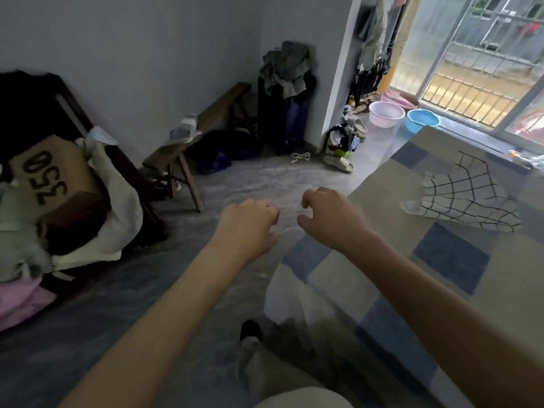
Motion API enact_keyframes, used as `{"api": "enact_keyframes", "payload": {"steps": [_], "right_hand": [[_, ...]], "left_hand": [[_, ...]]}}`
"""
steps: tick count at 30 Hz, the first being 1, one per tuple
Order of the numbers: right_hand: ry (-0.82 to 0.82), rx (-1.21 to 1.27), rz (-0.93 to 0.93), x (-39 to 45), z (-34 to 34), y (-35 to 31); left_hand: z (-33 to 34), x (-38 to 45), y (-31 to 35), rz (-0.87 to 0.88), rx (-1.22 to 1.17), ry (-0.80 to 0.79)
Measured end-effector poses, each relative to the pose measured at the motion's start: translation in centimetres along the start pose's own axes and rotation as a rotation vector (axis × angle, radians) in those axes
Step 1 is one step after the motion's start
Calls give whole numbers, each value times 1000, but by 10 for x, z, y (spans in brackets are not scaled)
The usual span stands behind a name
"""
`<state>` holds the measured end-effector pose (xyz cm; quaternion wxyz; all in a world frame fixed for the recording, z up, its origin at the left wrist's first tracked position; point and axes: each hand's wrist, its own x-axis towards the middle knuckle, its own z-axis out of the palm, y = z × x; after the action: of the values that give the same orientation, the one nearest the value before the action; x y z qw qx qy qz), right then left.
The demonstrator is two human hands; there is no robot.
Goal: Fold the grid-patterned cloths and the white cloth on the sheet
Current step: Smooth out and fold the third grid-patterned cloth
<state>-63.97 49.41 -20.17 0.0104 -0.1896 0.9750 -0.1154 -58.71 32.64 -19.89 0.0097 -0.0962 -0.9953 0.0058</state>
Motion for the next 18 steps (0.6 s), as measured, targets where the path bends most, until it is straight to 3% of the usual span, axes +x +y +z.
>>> {"api": "enact_keyframes", "payload": {"steps": [11,18], "right_hand": [[-2,146,53,176,25,-25],[25,177,113,261,23,-2]], "left_hand": [[0,141,-125,8,63,-118],[-1,241,-152,51,25,-108]]}}
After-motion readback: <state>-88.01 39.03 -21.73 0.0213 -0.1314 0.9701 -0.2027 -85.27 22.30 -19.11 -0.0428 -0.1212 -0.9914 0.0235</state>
